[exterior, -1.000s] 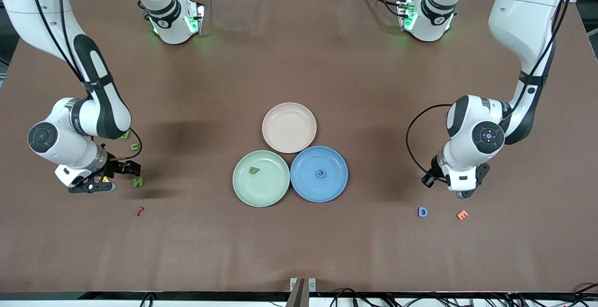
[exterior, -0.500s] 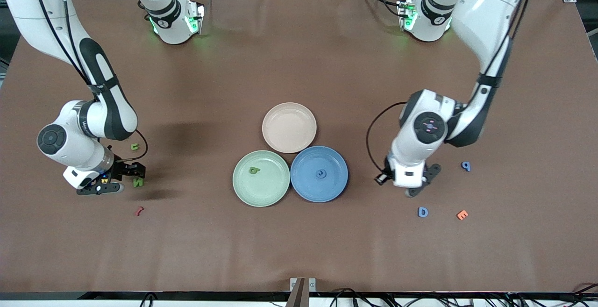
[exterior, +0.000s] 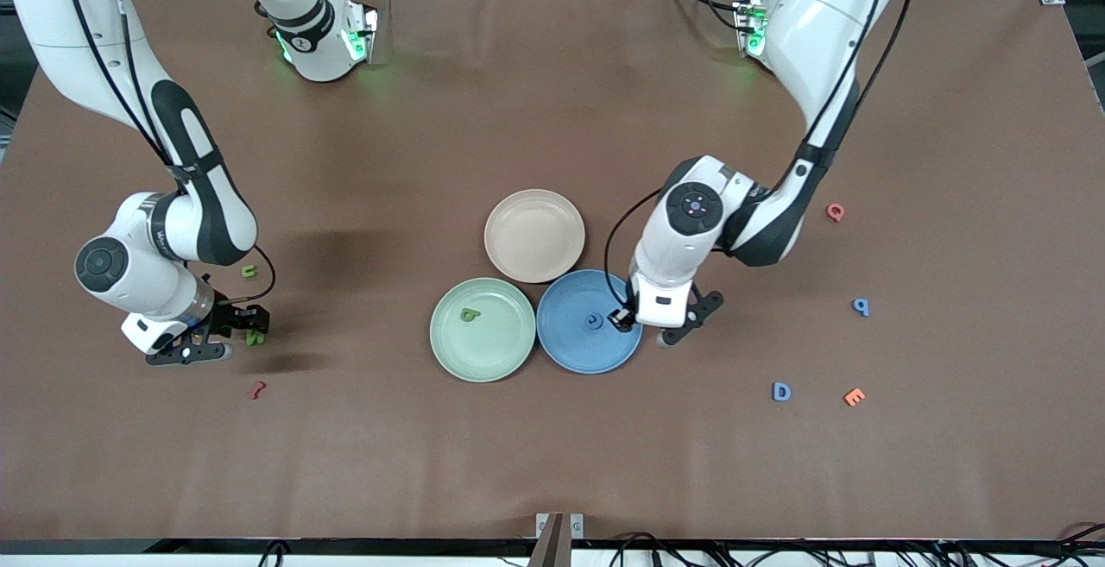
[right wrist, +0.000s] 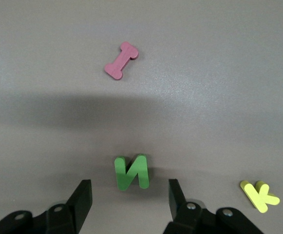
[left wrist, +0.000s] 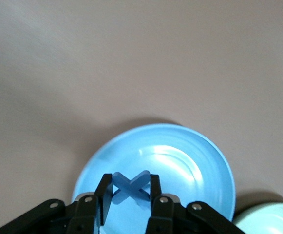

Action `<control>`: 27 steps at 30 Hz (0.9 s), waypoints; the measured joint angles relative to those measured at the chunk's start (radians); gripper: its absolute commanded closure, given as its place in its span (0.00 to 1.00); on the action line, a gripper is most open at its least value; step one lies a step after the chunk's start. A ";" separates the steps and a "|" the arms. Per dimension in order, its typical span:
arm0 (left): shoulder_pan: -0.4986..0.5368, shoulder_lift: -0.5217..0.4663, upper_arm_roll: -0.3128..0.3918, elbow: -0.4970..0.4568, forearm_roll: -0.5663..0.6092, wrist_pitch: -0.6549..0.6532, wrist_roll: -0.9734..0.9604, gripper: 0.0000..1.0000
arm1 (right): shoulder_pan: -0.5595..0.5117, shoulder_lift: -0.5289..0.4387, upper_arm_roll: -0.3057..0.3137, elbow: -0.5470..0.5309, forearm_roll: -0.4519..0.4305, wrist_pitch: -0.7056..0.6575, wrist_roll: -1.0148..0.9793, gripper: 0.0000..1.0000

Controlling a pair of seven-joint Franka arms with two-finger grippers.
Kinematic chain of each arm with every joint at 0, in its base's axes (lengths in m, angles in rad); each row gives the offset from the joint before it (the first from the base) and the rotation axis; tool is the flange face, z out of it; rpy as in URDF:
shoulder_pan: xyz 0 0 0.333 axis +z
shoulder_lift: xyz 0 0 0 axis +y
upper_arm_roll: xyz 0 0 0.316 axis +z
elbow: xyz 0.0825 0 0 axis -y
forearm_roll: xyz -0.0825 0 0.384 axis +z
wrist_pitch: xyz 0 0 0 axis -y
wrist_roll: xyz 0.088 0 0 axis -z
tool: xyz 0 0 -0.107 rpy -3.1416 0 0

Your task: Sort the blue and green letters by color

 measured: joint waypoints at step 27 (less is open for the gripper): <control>-0.084 0.060 0.080 0.016 0.109 0.139 -0.010 0.00 | -0.001 0.033 -0.001 0.008 0.000 0.019 0.000 0.35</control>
